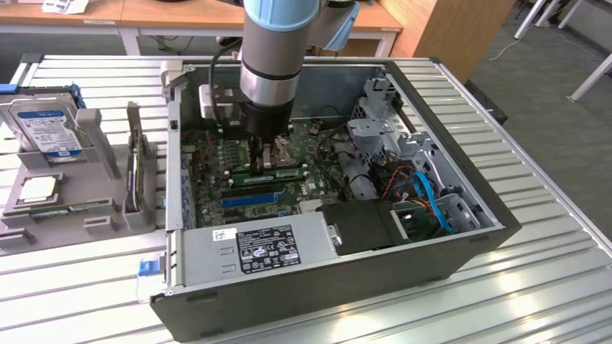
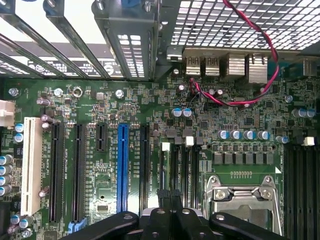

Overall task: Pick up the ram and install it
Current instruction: 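Press down the ram until it locks into place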

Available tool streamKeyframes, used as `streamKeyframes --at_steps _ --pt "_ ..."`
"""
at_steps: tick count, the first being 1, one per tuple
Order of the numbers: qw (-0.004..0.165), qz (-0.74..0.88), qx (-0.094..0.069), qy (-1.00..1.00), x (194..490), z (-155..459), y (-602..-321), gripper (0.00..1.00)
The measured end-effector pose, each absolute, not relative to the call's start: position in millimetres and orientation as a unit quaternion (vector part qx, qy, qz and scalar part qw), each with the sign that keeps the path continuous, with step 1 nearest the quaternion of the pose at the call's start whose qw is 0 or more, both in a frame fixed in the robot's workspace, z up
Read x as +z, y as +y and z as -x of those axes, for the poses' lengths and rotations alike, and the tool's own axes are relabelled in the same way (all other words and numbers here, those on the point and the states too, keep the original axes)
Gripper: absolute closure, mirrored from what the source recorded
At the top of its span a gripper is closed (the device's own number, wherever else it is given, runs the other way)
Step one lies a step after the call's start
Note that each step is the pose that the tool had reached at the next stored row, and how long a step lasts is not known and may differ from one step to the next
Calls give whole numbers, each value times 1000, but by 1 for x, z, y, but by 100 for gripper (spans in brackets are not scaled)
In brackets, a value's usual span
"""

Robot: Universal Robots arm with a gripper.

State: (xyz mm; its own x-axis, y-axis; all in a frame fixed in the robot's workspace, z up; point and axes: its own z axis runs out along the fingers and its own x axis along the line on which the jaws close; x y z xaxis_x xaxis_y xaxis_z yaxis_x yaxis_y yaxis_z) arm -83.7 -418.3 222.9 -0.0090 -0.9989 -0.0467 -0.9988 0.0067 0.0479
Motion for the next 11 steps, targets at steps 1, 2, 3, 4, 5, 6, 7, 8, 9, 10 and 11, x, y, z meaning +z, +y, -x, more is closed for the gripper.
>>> streamKeyframes --at_steps 1,2,3,4,5,6,7,8,9,10,11 --pt "0 -704 -34 -709 224 84 -418 90" --pt "1 -704 -34 -709 226 84 -418 90" --pt "1 -704 -33 -709 227 84 -418 90" --pt "1 -704 -33 -709 229 84 -418 90" --pt "1 -704 -34 -709 230 84 -418 90" --pt "1 -704 -33 -709 232 84 -418 90" --pt "1 -704 -33 -709 234 84 -418 90" --pt "1 -704 -33 -709 236 84 -418 90" --pt "1 -704 -33 -709 238 84 -418 90" --pt "1 -704 -33 -710 241 84 -418 90" --pt "1 -704 -33 -710 243 84 -418 90"
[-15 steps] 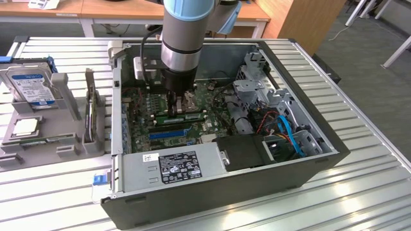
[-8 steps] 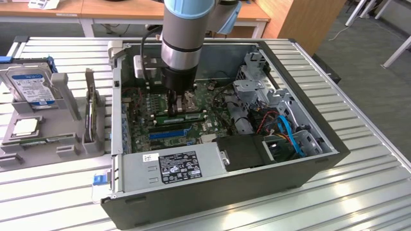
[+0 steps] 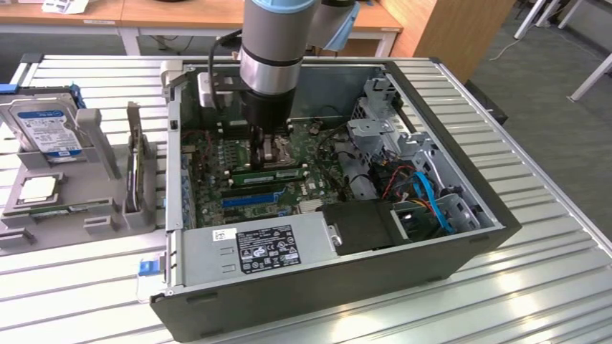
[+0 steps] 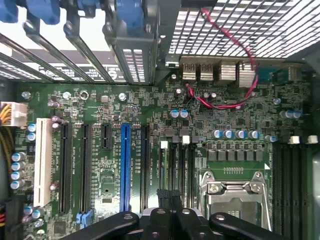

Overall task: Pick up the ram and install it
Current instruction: 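Press down the ram until it locks into place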

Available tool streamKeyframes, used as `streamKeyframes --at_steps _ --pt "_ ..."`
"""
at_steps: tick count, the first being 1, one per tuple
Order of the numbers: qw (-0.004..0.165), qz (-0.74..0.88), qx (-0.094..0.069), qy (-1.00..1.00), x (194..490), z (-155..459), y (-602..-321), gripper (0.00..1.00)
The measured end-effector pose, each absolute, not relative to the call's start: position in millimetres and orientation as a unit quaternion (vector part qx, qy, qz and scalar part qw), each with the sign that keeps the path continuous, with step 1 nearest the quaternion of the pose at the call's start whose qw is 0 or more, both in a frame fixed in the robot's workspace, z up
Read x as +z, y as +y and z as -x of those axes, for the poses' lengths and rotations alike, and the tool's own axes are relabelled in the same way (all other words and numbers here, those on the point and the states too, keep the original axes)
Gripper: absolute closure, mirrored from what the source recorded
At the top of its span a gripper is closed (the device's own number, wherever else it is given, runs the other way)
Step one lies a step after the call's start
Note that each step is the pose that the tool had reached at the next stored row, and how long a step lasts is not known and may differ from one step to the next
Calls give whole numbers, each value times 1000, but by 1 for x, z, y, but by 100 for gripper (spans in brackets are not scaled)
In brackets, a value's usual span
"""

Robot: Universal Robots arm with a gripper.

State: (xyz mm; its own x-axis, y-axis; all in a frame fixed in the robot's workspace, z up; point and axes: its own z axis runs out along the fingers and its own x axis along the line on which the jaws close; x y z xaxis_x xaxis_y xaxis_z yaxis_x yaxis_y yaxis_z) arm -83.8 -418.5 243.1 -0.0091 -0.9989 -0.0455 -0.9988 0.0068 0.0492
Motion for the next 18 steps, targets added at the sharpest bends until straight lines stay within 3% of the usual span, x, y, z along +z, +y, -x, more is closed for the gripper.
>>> streamKeyframes --at_steps 18 --pt "1 -704 -33 -710 281 84 -418 90"
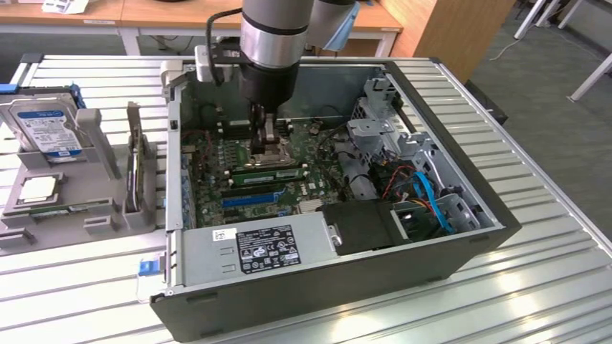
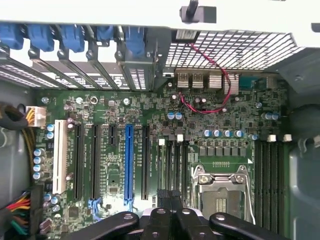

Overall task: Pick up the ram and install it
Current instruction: 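Press down the ram until it locks into place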

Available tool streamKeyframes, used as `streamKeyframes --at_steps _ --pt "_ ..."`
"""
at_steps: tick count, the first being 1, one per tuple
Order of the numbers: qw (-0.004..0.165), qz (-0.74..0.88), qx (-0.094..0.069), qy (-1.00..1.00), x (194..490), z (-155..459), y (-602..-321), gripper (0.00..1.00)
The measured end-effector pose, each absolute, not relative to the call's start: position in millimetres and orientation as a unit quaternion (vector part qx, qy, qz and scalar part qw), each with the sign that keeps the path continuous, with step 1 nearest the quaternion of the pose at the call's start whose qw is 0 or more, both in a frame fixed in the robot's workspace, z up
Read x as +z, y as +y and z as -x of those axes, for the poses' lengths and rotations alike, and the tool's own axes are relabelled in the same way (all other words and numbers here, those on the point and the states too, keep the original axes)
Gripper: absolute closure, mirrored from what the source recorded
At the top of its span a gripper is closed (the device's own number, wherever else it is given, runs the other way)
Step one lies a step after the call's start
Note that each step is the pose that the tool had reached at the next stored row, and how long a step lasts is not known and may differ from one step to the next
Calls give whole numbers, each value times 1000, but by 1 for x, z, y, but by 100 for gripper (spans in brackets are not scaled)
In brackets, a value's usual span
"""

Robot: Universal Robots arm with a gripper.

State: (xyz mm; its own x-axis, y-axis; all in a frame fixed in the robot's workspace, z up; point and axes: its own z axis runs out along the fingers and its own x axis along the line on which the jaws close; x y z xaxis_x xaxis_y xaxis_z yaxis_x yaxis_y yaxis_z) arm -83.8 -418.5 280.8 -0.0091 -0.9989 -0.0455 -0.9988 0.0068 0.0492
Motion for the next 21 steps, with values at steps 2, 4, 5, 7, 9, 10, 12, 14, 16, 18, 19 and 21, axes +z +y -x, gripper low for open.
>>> streamKeyframes --at_steps 2,4,5,7,9,10,12,14,16,18,19,21 --pt "1 -704 -33 -710 287 84 -419 90" --pt "1 -704 -33 -710 292 84 -419 90" --pt "1 -704 -33 -710 294 84 -418 90" --pt "1 -704 -33 -710 298 84 -418 90" --pt "1 -704 -33 -710 303 84 -418 90" --pt "1 -704 -33 -710 305 84 -419 90" --pt "1 -704 -33 -710 309 84 -418 90" --pt "1 -704 -33 -710 312 84 -418 90" --pt "1 -704 -33 -710 315 84 -418 90" --pt "1 -704 -33 -710 317 84 -418 90" --pt "1 -704 -33 -710 318 84 -418 90" --pt "1 -704 -33 -710 320 84 -418 90"
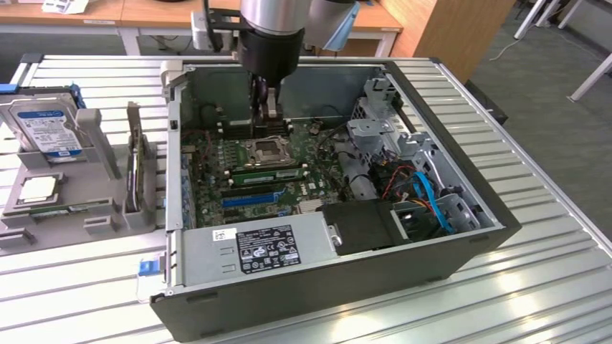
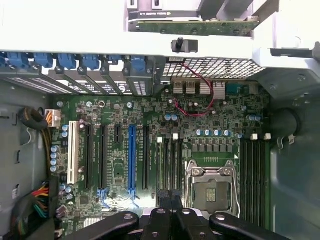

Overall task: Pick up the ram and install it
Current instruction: 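Press down the ram until it locks into place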

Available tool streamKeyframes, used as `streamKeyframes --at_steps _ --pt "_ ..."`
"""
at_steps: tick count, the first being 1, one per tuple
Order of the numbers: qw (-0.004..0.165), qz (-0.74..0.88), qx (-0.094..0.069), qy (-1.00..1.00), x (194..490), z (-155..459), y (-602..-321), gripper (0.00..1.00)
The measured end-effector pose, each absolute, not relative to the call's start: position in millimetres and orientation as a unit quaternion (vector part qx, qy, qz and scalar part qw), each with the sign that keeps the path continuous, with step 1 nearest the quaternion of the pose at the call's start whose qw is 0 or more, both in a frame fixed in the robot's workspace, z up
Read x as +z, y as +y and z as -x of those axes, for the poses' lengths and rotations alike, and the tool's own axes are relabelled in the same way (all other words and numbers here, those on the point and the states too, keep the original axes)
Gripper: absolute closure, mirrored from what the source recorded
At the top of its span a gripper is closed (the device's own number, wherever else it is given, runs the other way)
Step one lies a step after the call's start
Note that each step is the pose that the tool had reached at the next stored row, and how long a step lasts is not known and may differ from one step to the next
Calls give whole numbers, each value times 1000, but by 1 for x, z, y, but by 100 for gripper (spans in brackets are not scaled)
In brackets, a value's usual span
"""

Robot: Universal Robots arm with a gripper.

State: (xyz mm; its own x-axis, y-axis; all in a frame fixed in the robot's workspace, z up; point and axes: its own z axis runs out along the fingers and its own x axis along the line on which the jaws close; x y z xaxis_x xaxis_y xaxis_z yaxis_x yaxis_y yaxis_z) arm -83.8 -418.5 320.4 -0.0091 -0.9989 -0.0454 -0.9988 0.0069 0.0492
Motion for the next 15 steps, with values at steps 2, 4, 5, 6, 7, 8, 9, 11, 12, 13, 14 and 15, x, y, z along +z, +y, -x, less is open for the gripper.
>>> streamKeyframes --at_steps 2,4,5,6,7,8,9,11,12,13,14,15 --pt "1 -704 -33 -710 323 84 -418 90" --pt "1 -704 -33 -710 327 84 -418 90" --pt "1 -704 -33 -710 328 84 -418 90" --pt "1 -704 -33 -710 330 84 -418 90" --pt "1 -704 -33 -710 331 84 -418 90" --pt "1 -704 -33 -710 333 84 -418 90" --pt "1 -704 -33 -710 335 84 -418 90" --pt "1 -704 -33 -710 337 84 -419 90" --pt "1 -704 -33 -710 337 84 -419 90" --pt "1 -704 -33 -709 337 84 -418 90" --pt "1 -704 -34 -709 337 84 -418 90" --pt "1 -704 -33 -710 337 84 -418 90"
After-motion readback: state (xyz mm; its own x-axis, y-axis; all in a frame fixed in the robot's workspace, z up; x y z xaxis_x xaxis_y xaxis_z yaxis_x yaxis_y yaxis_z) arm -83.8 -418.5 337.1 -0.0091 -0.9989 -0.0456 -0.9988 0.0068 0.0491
